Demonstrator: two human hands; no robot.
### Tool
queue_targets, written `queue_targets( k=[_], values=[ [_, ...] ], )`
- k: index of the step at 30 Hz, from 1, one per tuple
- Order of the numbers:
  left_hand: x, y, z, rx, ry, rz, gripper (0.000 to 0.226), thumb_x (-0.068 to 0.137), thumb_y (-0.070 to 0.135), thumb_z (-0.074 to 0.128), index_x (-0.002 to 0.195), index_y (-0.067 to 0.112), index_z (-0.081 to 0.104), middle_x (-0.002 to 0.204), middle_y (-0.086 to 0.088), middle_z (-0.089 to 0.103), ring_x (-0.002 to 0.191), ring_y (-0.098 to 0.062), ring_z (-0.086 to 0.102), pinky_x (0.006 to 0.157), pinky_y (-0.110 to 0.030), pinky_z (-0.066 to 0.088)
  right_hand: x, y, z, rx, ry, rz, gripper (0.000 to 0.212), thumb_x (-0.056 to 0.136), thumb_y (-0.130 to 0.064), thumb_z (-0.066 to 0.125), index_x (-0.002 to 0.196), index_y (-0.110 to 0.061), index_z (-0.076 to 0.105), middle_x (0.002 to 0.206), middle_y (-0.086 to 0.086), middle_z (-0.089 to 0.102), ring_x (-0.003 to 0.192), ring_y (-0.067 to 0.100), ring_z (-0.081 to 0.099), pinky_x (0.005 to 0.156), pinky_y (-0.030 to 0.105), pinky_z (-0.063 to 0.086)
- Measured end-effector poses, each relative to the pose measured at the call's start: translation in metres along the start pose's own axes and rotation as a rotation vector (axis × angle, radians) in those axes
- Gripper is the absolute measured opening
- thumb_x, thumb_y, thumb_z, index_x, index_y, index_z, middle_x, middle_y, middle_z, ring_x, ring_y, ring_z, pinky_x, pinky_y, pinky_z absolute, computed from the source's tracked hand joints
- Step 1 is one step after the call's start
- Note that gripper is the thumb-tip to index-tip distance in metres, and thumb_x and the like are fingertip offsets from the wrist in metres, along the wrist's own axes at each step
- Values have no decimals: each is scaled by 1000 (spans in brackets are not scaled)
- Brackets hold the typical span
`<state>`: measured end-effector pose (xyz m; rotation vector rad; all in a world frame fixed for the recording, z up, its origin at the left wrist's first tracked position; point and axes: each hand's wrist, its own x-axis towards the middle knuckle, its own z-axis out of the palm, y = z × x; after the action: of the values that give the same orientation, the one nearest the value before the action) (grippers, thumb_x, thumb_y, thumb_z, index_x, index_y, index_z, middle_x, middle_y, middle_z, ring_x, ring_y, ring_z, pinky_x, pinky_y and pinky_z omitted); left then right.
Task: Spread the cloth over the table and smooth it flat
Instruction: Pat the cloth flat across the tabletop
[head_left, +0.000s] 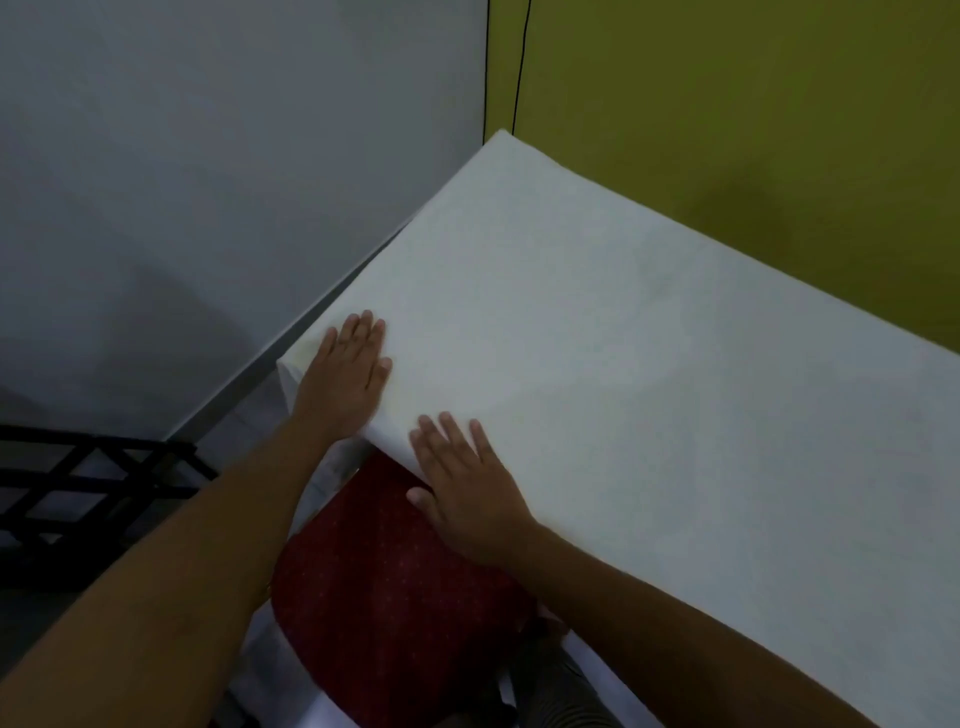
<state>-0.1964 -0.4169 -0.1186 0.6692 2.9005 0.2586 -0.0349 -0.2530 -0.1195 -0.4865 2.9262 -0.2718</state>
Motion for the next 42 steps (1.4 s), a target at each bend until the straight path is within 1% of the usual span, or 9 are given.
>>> queue_targets(
  k=[3, 7, 11, 14, 20, 27, 36, 39, 42],
  values=[
    [-1, 0, 0, 16, 12, 3, 66, 94, 40, 10, 151, 6, 12, 160, -13, 9, 149, -23, 4, 120, -36, -5, 2, 20, -10, 99, 10, 5, 57, 102, -38, 28, 150, -9, 19, 158, 10, 19, 147, 30, 11, 119, 45, -1],
    [-15, -1, 3, 12, 60, -60, 65, 95, 40, 12, 151, 7, 12, 160, -11, 8, 149, -22, 4, 118, -39, -8, 19, 83, -29, 163, 164, 387, 54, 103, -32, 29, 150, -9, 18, 159, 12, 17, 148, 29, 8, 119, 43, -2],
    [-44, -17, 12, 26, 73, -110, 69, 94, 45, 7, 151, 8, 13, 160, -9, 7, 149, -21, 0, 117, -39, -13, 46, 104, -29, 92, 122, 593, 59, 102, -40, 18, 152, -10, 12, 161, 9, 8, 148, 26, 1, 119, 50, -1],
    [-58, -34, 14, 31, 127, -144, 69, 95, 46, 7, 151, 8, 14, 160, -9, 6, 147, -20, -1, 118, -42, -10, 67, 71, -22, 52, 107, 501, 61, 101, -44, 17, 152, -11, 9, 161, 8, 6, 148, 26, -1, 119, 52, -3],
    [-63, -40, 11, 71, 136, -156, 66, 96, 43, 9, 152, 8, 13, 160, -9, 7, 148, -20, -1, 117, -46, -10, 64, -5, -7, 33, -10, -19, 60, 102, -45, 18, 152, -14, 8, 161, 6, 6, 148, 23, -3, 119, 48, -5],
    [-39, -37, 6, 118, 140, -196, 59, 102, 36, 23, 152, 9, 5, 161, -12, 1, 149, -27, -1, 116, -53, -8, 109, 53, -29, 78, 87, 452, 57, 102, -39, 18, 152, -12, 11, 161, 7, 8, 148, 27, 0, 119, 51, -2],
    [-37, -30, 0, 112, 99, -237, 60, 102, 30, 24, 152, 6, 2, 161, -15, -1, 149, -29, -2, 118, -56, -4, 42, -46, -2, 161, 66, -78, 55, 101, -36, 30, 150, -11, 23, 158, 8, 22, 147, 28, 13, 118, 48, -1],
    [-30, 9, 0, 121, 117, -311, 63, 99, 26, 27, 151, 4, 0, 160, -16, -3, 149, -28, -4, 115, -59, -6, 12, 3, -15, 251, 267, 312, 50, 101, -26, 34, 147, -9, 30, 156, 12, 27, 145, 34, 18, 117, 51, 1],
    [-27, 83, 13, 62, 133, -33, 63, 98, 25, 31, 152, 7, 3, 161, -14, 0, 149, -27, 0, 116, -53, -6, -23, 73, -27, 208, 234, 717, 52, 103, -32, 25, 151, -11, 19, 160, 7, 14, 148, 28, 4, 119, 51, -1]
  ],
)
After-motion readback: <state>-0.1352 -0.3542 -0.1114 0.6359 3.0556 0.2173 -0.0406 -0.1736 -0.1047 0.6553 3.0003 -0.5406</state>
